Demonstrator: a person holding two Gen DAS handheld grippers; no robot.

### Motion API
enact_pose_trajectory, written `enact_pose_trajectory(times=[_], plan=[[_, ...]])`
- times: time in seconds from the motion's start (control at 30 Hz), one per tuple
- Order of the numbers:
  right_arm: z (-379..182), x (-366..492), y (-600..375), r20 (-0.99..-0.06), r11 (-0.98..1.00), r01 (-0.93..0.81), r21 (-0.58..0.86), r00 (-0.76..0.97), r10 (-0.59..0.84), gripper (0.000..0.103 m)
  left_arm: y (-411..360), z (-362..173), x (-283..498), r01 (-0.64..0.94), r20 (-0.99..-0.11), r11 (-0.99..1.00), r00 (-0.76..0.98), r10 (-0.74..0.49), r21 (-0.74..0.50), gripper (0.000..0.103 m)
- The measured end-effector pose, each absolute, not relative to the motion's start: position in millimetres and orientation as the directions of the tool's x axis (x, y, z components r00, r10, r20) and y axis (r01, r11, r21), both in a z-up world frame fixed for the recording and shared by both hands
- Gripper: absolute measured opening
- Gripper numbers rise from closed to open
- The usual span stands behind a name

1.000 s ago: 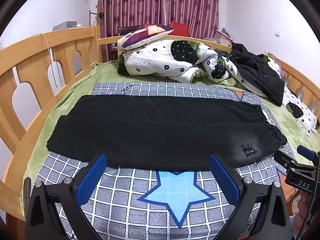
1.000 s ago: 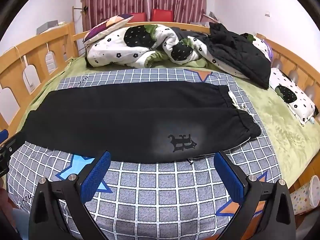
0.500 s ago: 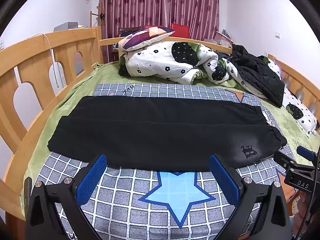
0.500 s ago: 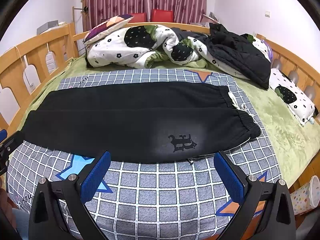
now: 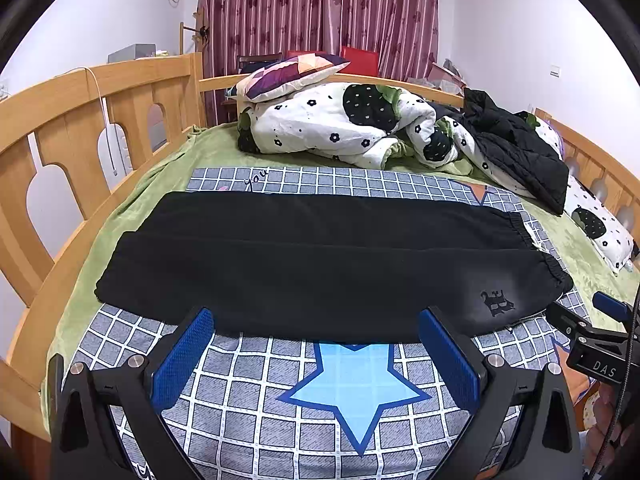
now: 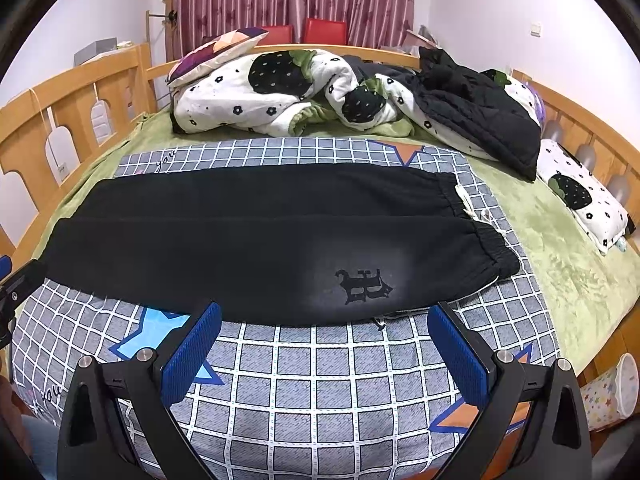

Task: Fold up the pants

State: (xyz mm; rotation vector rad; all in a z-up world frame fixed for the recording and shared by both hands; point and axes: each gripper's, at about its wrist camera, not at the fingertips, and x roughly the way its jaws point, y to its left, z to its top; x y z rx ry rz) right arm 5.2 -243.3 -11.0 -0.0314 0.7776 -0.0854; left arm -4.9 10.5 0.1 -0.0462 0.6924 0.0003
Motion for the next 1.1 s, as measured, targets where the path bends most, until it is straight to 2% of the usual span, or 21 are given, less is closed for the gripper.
enact_pose_trajectory(times=[1.1], plan=[[-11.5,5.4,-243.5,-0.701,0.996,0.060,-0.058,0.708,-0.084,0.101,10.9,0.2,-4.5,-0.015,-0.638,0.999,0.770,-0.016,-0.044,0.103]])
